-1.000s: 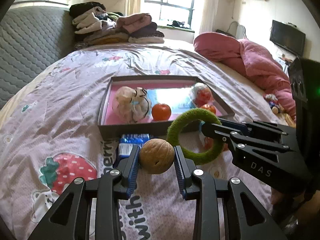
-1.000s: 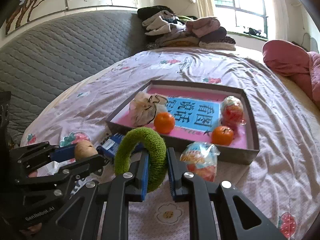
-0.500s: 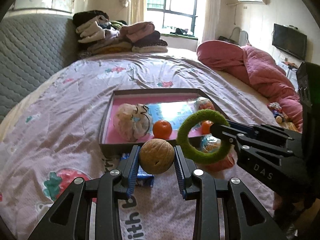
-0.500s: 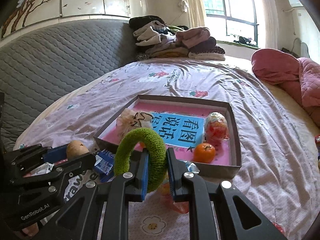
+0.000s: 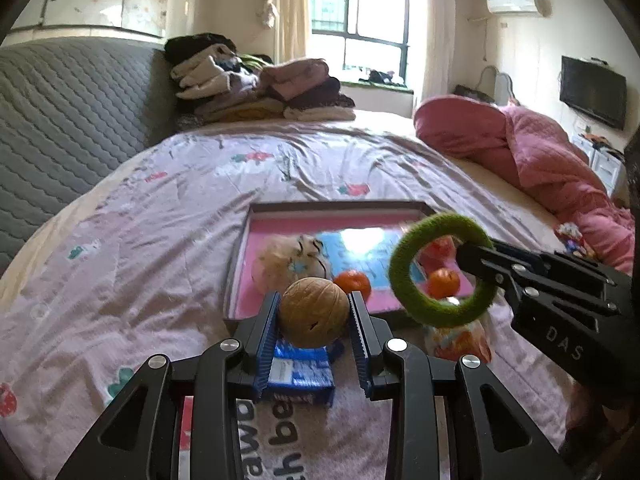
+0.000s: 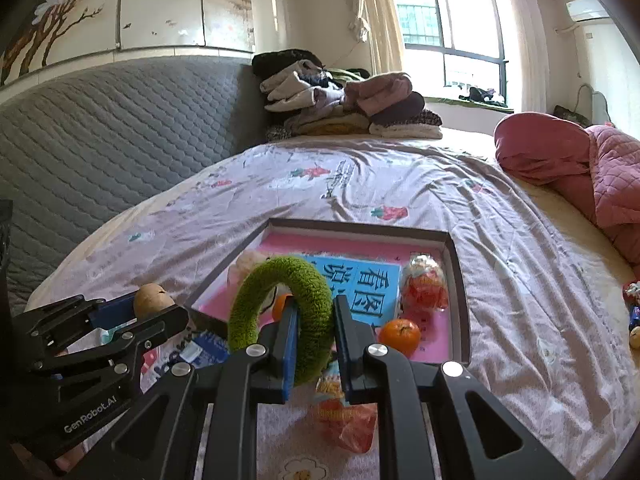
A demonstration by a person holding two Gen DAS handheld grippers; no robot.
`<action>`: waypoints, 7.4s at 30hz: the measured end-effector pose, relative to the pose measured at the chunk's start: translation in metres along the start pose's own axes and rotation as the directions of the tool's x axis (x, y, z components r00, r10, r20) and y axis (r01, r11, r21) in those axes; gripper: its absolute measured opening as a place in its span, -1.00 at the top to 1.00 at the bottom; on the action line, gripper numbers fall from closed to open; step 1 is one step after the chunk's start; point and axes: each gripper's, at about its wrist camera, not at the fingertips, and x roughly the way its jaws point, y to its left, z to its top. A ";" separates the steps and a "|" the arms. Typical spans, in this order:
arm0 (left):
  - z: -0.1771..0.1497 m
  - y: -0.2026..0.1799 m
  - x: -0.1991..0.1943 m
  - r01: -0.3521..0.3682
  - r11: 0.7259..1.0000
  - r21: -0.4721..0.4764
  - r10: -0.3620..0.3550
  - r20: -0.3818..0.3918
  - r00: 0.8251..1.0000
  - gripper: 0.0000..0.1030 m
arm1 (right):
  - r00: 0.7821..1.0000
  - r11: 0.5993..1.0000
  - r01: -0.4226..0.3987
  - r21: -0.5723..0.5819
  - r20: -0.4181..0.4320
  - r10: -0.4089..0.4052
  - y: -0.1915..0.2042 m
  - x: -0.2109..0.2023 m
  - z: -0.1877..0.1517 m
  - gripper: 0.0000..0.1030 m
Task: Organize objects
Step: 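Lift the walnut with the left tool while the right lifts the green ring, then carry the walnut and green ring over the pink book tray with both tools, then lower the walnut into the tray with the left tool while the right lowers the ring, then open the left tool on the walnut while the right releases the green ring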
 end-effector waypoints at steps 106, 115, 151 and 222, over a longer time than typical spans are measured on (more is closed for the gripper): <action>0.028 0.011 0.143 -0.003 0.997 0.077 0.017 -0.186 0.982 0.34 | 0.969 0.967 0.192 -0.168 -0.120 -0.214 -0.019 0.112 0.015 0.66; 0.022 0.012 0.147 -0.008 0.997 0.079 0.024 -0.207 0.978 0.34 | 0.957 0.963 0.195 -0.186 -0.181 -0.228 -0.019 0.124 0.006 0.66; 0.012 0.014 0.153 0.020 0.997 0.075 0.001 -0.271 0.962 0.33 | 0.942 0.972 0.196 -0.133 -0.249 -0.224 -0.033 0.132 0.002 0.54; 0.036 0.026 0.114 0.022 1.000 0.009 -0.020 -0.176 0.984 -0.45 | 0.959 0.984 0.166 -0.057 -0.224 -0.175 -0.033 0.106 0.016 0.10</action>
